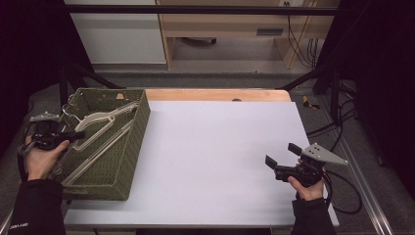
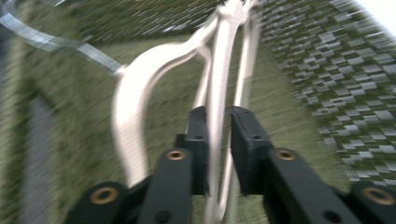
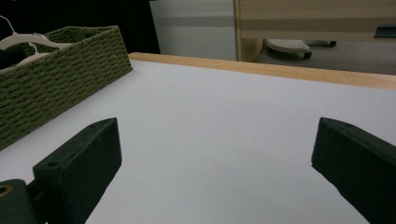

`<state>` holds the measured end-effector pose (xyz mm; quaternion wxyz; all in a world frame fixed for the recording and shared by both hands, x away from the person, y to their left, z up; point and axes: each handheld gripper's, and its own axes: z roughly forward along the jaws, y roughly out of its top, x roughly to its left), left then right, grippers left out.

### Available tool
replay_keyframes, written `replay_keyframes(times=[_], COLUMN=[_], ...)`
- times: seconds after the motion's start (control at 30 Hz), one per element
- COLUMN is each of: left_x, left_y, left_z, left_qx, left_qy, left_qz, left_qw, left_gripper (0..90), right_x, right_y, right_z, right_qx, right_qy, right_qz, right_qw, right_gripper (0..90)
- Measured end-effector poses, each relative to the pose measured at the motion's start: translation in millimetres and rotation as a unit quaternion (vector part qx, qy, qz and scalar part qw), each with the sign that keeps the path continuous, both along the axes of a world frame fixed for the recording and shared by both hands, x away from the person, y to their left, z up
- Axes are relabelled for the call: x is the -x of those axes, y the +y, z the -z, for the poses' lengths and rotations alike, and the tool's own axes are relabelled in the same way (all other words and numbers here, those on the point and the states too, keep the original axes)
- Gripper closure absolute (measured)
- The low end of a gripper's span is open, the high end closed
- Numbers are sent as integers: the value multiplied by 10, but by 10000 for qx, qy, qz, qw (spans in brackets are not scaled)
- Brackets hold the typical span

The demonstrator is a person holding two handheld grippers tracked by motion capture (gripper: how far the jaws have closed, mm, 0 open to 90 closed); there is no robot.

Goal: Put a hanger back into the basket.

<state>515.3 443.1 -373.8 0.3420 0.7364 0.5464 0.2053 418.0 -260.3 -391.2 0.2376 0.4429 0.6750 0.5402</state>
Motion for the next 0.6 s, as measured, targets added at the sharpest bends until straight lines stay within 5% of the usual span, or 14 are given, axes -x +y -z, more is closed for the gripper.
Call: replay_keyframes(times=[0.27,0.5,0.6], left_x=[60,178,255], left_y=[61,30,-63], left_z=[56,-28,-122], left_qx=[-92,39,146], left_qy=[234,47,-238], left_qz=[-515,-477,-338], left_qw=[9984,9988,9990], left_gripper=[573,509,483], right_x=[-3,-4,-2], right_y=[1,-4,-2], right_z=[0,3,0], right_qx=[9,30,33], right_qy=[-10,-6,-7], right_qz=[-47,-16,-35], right_qw=[10000,10000,10000], right_gripper=[24,25,25])
